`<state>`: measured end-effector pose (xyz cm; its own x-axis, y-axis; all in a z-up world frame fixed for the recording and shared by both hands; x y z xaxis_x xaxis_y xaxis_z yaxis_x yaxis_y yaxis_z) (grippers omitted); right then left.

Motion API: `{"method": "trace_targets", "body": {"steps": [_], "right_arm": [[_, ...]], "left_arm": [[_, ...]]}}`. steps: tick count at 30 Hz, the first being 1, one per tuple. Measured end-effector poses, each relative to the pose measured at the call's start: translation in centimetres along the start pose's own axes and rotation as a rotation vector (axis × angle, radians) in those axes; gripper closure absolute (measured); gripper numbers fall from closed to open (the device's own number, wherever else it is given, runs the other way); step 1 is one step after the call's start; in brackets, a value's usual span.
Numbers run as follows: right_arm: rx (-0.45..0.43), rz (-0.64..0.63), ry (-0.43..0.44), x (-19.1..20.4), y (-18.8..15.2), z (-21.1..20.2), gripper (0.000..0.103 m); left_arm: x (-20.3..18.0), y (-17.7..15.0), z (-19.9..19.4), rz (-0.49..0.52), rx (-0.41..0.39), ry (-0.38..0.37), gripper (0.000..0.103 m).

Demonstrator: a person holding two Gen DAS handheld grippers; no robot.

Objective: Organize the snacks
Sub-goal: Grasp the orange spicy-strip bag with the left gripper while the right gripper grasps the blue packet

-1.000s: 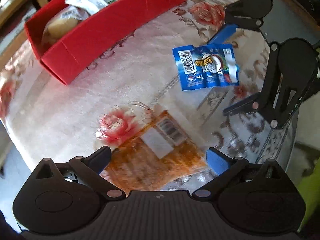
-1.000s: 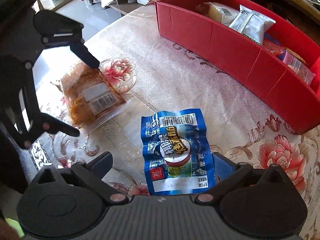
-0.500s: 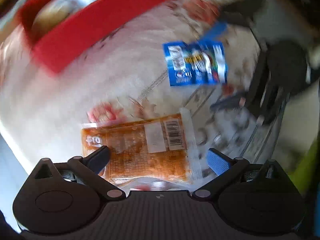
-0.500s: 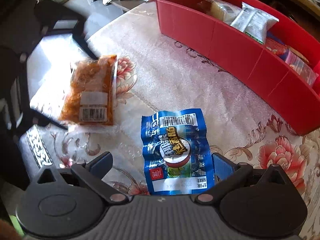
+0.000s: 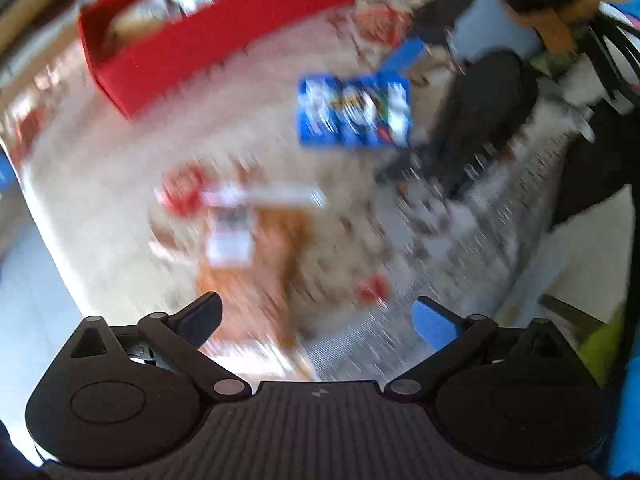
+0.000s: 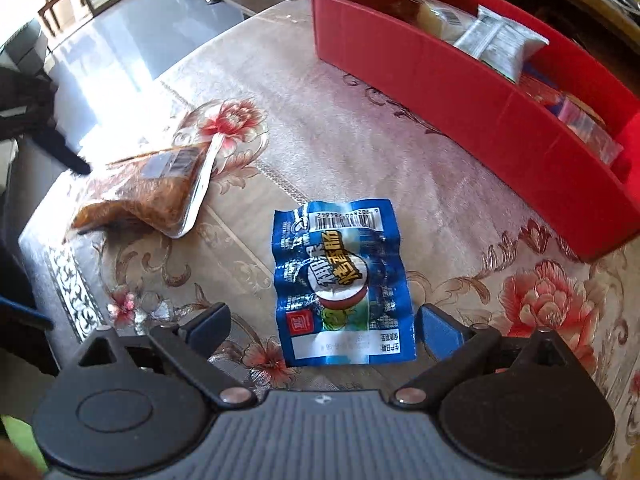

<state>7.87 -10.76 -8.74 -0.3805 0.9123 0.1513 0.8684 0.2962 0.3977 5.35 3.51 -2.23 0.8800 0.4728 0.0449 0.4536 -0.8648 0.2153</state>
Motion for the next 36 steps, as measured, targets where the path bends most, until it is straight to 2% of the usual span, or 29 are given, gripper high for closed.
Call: {"method": "trace_targets", "body": {"steps": [3,7,8,10,11,12,13,14,18,24,26,28,29,30,33,36], "right_arm": [[-0.001,0.017,-0.008,-0.3,0.3,0.0,0.008],[-0.028,0.019,0.015,-0.3,1.1,-0.1,0.009],[-0.036,0.007,0.008,-0.2,1.3,0.1,0.009],[-0.029,-0.021,-0.025,0.1,1.5,0.9,0.012],[-0.027,-0.034,-0.04,0.4,1.5,1.1,0.015],[-0.03,-0.042,-0.041,0.6,1.6,1.0,0.025],[-0.031,-0.044,-0.036,0.7,1.7,0.9,0.029],[-0.037,-0.043,-0.04,0.7,1.8,0.7,0.037],[-0.038,-0.028,-0.039,0.4,1.6,0.3,0.038],[-0.035,-0.01,-0.041,0.1,1.0,-0.4,0.039],[-0.04,-0.001,-0.05,-0.1,0.8,-0.6,0.039],[-0.042,0.009,-0.052,-0.3,0.7,-0.9,0.039],[-0.04,0.015,-0.05,-0.5,0.6,-0.9,0.039],[-0.037,0.019,-0.05,-0.6,0.5,-0.9,0.039],[-0.034,0.031,-0.05,-1.0,0.3,-1.0,0.039],[-0.032,0.043,-0.059,-1.6,0.1,-1.1,0.039]], "left_arm": [[2.3,1.2,2.2,-0.084,0.008,0.023,0.001],[4.1,0.5,4.9,-0.237,0.011,-0.007,0.001],[3.9,0.5,4.9,-0.246,-0.006,0.014,0.0],[3.2,0.6,5.1,-0.232,0.015,0.05,0.001],[2.7,0.7,5.3,-0.217,0.02,0.071,0.0],[2.4,0.8,5.4,-0.216,0.019,0.081,0.001],[2.3,0.9,5.3,-0.229,0.014,0.086,0.002],[2.2,1.0,5.2,-0.24,0.006,0.091,0.007],[1.8,0.8,4.2,-0.292,-0.041,0.078,0.029],[0.1,1.0,3.0,-0.301,-0.085,0.072,0.044],[0.2,1.2,3.0,-0.341,-0.103,0.053,0.043],[0.1,1.2,3.3,-0.349,-0.102,0.074,0.033],[0.2,1.3,3.4,-0.352,-0.1,0.091,0.021],[0.3,1.4,3.8,-0.36,-0.093,0.102,0.014],[0.8,2.0,4.7,-0.378,-0.088,0.104,0.0],[0.2,3.3,5.3,-0.362,-0.11,0.153,0.003]]}}
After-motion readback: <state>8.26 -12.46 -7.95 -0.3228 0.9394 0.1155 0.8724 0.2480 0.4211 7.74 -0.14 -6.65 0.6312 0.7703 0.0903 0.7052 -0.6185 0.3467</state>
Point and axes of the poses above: each gripper's, at about its wrist camera, not at the fingertips, and z roughly the way its jaws point, x to its left, y to its top, the point moved 1 cm from there along z, roughly the way its jaws point, and after that the axes turned 8 degrees about z, right-handed, at the moved point
